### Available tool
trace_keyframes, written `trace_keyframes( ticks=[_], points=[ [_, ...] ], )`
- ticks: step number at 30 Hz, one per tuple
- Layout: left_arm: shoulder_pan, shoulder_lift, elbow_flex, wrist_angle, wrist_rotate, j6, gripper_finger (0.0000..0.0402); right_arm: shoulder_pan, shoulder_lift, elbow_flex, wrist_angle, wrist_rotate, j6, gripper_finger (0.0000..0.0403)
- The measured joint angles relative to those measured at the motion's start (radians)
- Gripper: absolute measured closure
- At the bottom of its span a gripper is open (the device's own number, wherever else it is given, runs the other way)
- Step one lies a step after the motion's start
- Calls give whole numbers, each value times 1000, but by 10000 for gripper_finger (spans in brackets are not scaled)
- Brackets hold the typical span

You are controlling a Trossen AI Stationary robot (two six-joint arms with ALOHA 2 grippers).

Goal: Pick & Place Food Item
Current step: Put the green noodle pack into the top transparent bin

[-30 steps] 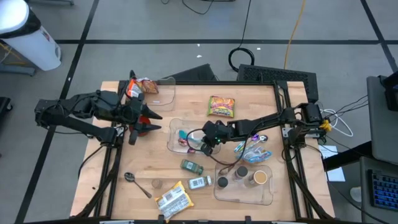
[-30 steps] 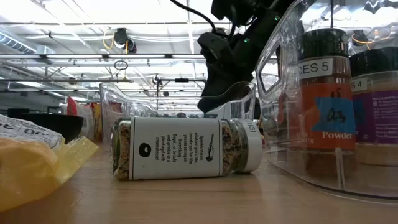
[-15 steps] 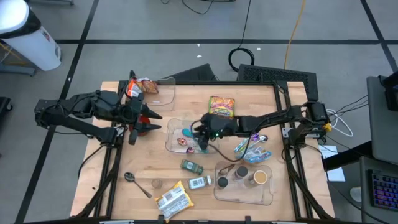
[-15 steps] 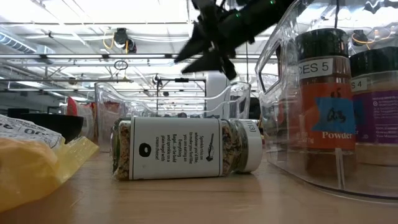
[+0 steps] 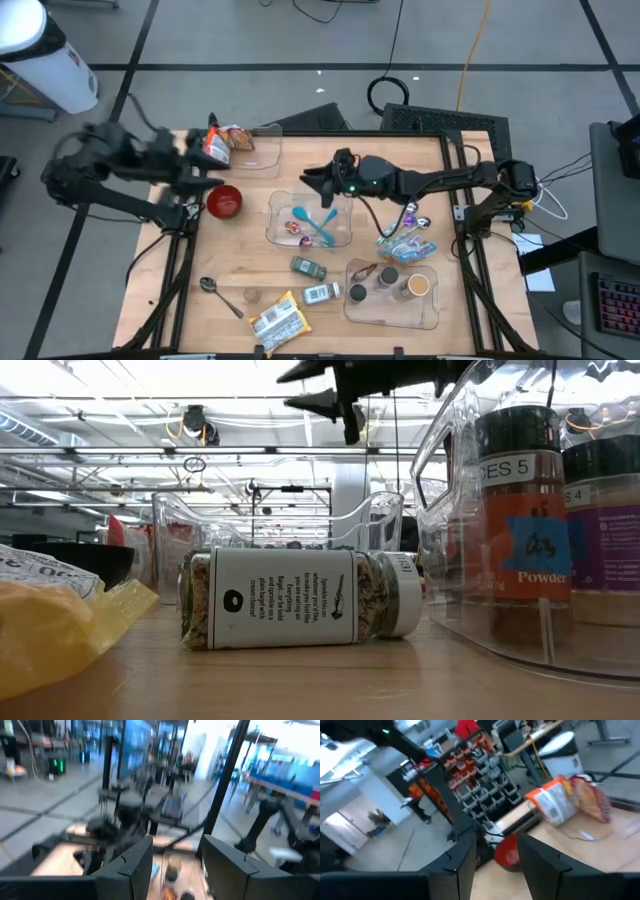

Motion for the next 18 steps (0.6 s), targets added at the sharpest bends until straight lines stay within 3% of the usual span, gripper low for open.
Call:
trace_keyframes(
  ticks=[10,18],
  points=[
    [0,-158,11,45,-5,27,227,-133,-156,-3,-370,1,0,264],
    [0,-206,7,-60,-5,45,227,-229,-274,-1,-902,3,101,264]
  ],
)
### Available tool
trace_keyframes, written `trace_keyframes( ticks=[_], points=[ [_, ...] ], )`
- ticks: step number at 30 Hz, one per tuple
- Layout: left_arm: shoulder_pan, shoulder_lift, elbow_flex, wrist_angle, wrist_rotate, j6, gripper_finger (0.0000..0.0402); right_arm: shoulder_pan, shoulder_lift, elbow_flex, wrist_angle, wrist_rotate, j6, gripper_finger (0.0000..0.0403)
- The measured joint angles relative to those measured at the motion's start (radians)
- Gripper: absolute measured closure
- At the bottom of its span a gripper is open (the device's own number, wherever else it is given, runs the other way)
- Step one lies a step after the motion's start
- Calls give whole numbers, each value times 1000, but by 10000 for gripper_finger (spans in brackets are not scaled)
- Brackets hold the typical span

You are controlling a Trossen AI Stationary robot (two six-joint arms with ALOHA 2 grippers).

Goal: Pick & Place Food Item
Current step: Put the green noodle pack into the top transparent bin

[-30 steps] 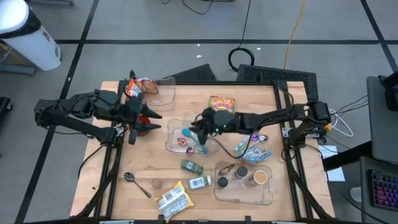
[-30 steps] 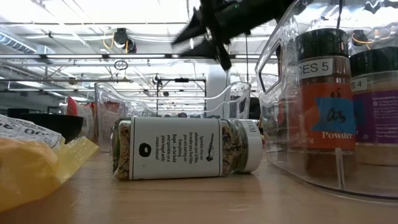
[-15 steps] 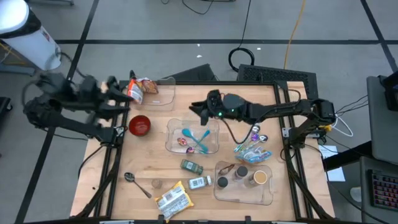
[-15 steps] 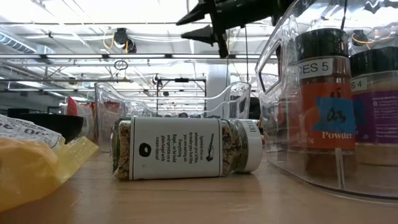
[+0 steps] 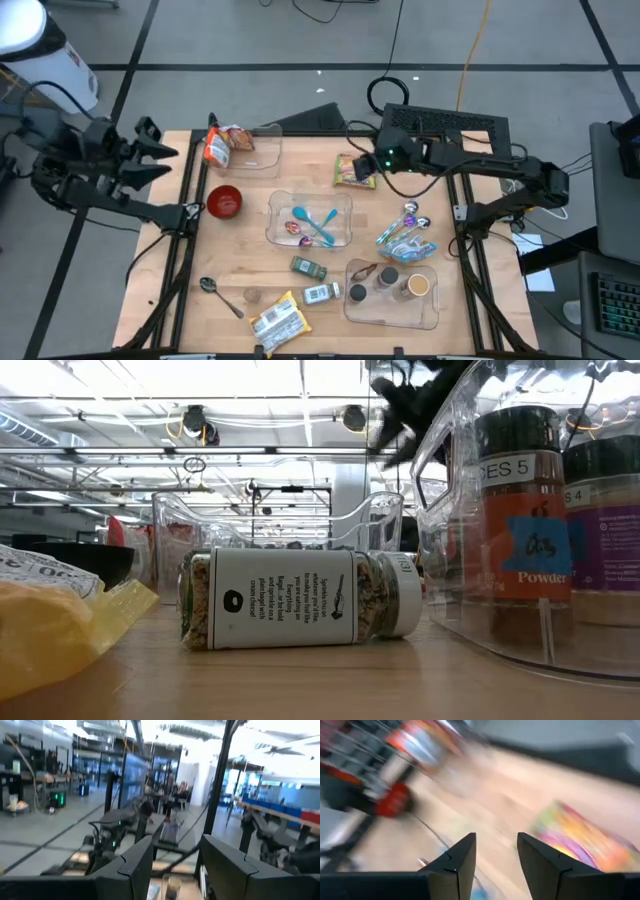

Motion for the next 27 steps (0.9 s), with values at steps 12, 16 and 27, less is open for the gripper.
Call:
trace_keyframes(
  ticks=[12,16,27],
  points=[
    [0,12,-143,-10,-57,-50,227,-32,-1,-212,-98,-111,201,264],
    [0,15,-194,34,-51,-60,227,-41,1,-342,86,-161,255,264],
    [5,111,-220,201,-107,21,227,-110,-6,-544,457,-280,251,264]
  ],
)
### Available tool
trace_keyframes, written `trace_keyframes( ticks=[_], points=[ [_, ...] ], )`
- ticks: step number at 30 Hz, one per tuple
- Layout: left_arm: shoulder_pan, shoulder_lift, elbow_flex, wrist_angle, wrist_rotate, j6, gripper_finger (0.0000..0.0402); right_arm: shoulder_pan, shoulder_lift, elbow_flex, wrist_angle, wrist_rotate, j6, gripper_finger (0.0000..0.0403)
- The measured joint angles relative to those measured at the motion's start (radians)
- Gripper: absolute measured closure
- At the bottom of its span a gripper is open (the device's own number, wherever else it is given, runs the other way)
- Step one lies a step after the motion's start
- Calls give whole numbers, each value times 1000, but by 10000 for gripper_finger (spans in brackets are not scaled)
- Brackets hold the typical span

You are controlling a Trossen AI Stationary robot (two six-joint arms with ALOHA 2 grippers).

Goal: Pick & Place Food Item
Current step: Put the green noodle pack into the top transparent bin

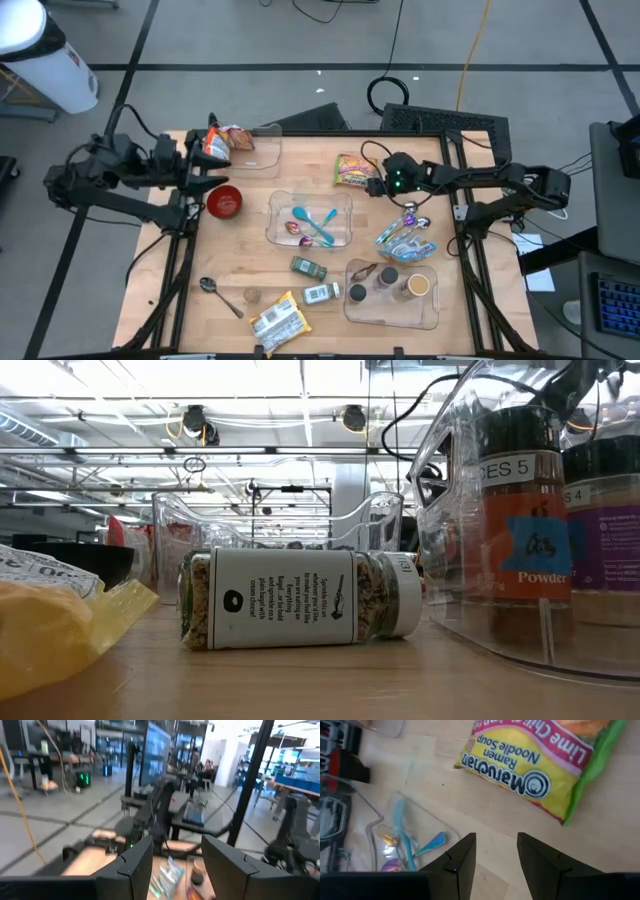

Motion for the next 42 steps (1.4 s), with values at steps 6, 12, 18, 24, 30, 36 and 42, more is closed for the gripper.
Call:
trace_keyframes(
  ticks=[6,12,18,24,30,36,42],
  points=[
    [59,91,0,141,-6,21,227,-61,-1,0,1,-70,-89,264],
    [135,171,0,204,12,-67,227,-106,-1,0,-11,-85,-115,264],
    [187,234,0,241,87,-162,227,-146,0,0,-38,-81,-153,264],
    [207,274,0,247,92,-185,227,-161,1,0,-97,-28,-193,264],
    [228,301,0,254,117,-167,227,-161,56,0,-38,-30,-185,264],
    [308,300,1,279,272,-152,227,-161,160,0,50,-36,-128,264],
    [413,297,1,280,395,-157,227,-161,189,0,89,-35,-110,279]
  ],
)
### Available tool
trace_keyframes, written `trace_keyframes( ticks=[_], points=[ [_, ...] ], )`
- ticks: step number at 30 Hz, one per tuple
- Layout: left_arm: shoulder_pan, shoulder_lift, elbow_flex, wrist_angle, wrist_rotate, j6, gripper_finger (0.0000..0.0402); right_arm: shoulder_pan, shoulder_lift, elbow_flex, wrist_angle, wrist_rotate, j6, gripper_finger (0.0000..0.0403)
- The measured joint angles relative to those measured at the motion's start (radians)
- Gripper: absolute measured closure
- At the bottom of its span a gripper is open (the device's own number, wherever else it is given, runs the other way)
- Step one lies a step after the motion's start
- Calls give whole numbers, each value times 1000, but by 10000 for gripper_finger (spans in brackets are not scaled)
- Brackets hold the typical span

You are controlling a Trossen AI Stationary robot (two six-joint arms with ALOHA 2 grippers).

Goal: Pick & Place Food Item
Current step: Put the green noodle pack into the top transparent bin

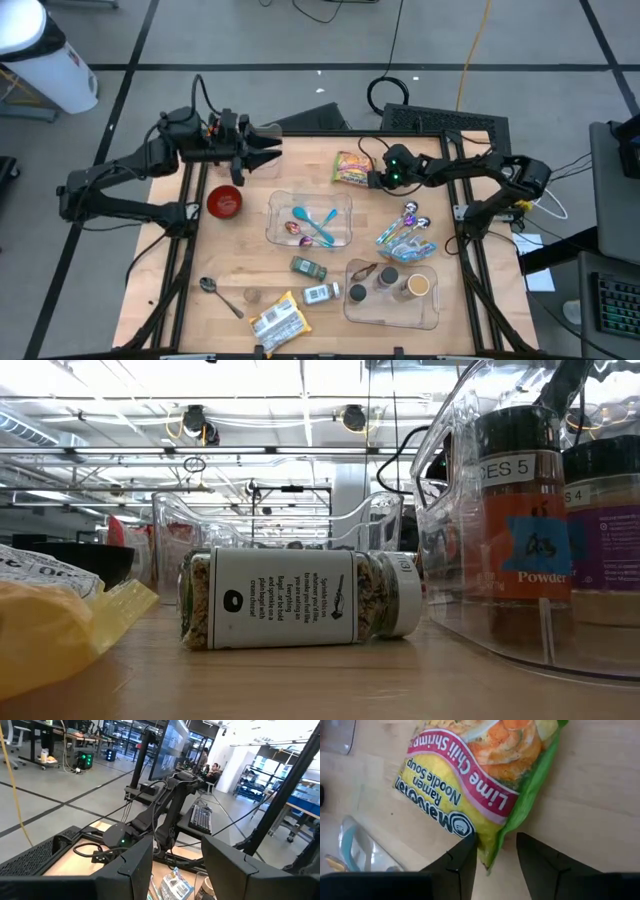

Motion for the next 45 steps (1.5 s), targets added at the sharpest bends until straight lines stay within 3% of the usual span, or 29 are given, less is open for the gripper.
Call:
trace_keyframes(
  ticks=[9,19,29,35,40,45],
  points=[
    [108,-3,0,-1,115,-6,227,-3,-1,0,57,2,-12,394],
    [192,-45,1,-92,169,1,227,-10,-47,0,207,-48,-7,401],
    [221,-78,1,-299,167,3,227,-10,-261,0,249,-58,-8,402],
    [189,-16,1,-335,166,0,227,-6,-352,0,243,-152,-24,402],
    [143,65,0,-285,167,-1,227,39,-407,33,162,-214,-96,402],
    [104,153,0,-177,204,-4,227,116,-427,143,-55,-284,-246,403]
  ],
)
